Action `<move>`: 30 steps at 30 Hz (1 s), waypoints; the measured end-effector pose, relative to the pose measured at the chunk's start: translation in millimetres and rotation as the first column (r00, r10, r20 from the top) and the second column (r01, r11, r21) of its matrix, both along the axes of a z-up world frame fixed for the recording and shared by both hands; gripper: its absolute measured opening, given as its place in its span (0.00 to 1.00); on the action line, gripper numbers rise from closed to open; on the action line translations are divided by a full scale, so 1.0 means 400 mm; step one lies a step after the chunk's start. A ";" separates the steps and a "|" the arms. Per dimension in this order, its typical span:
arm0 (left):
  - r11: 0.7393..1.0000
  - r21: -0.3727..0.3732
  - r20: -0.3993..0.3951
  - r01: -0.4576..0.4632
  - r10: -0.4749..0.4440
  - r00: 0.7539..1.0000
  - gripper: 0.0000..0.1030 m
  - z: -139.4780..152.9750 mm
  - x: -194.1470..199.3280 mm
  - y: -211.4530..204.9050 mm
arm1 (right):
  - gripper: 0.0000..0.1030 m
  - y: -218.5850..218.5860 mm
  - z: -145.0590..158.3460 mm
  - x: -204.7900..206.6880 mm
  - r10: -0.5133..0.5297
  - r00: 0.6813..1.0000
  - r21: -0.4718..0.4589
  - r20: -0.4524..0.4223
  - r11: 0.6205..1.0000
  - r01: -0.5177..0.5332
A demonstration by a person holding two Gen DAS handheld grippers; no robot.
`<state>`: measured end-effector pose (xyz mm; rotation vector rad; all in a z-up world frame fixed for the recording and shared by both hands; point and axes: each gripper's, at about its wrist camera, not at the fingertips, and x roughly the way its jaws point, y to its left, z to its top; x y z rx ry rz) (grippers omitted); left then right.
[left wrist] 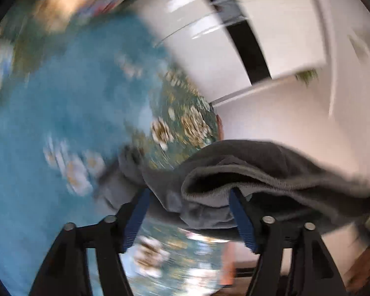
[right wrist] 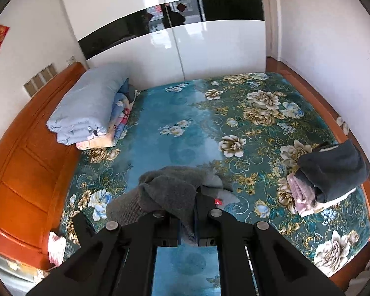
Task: Fold clothes
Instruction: 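Raise the grey garment with both grippers and shake it out in the air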
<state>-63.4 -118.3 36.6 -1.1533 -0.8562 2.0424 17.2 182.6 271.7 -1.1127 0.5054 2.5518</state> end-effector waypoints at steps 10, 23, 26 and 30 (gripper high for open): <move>0.935 -0.317 -0.251 0.163 -0.248 0.936 0.38 0.076 0.110 0.143 | 0.07 0.026 0.010 0.056 0.024 1.000 0.008 0.005 1.000 -0.024; 0.832 -0.535 -0.578 -0.146 -0.235 0.781 0.07 0.510 0.154 0.087 | 0.07 0.062 0.129 0.148 0.095 0.983 0.028 -0.156 0.995 -0.092; 0.806 -0.549 -0.663 -0.220 -0.260 0.702 0.07 0.675 0.237 0.055 | 0.07 0.064 0.189 0.207 0.139 0.962 0.050 -0.236 0.990 -0.131; 0.779 -0.567 -0.719 -0.266 -0.311 0.621 0.07 0.805 0.412 0.012 | 0.07 0.047 0.255 0.324 0.232 0.919 0.089 -0.319 0.973 -0.215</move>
